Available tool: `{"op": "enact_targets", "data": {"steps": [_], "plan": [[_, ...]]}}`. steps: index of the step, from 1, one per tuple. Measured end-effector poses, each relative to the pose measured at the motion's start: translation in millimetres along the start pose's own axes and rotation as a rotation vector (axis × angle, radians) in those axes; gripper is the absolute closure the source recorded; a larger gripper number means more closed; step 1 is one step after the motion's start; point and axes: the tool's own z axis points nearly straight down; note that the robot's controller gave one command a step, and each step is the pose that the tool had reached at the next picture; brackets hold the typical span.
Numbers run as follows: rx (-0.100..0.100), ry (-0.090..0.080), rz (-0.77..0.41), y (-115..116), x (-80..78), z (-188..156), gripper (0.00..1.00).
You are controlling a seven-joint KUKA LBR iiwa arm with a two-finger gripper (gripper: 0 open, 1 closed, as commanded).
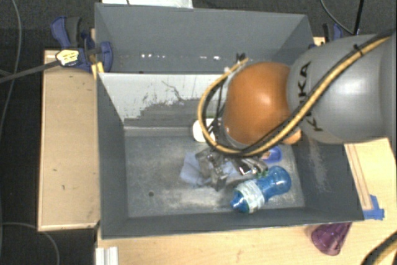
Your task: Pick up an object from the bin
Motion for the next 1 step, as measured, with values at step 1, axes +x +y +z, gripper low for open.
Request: {"op": "enact_targets", "data": {"steps": [1], "plan": [[0.003, -0.013, 0.030, -7.0, -7.1, -70.2, 1.00]]}}
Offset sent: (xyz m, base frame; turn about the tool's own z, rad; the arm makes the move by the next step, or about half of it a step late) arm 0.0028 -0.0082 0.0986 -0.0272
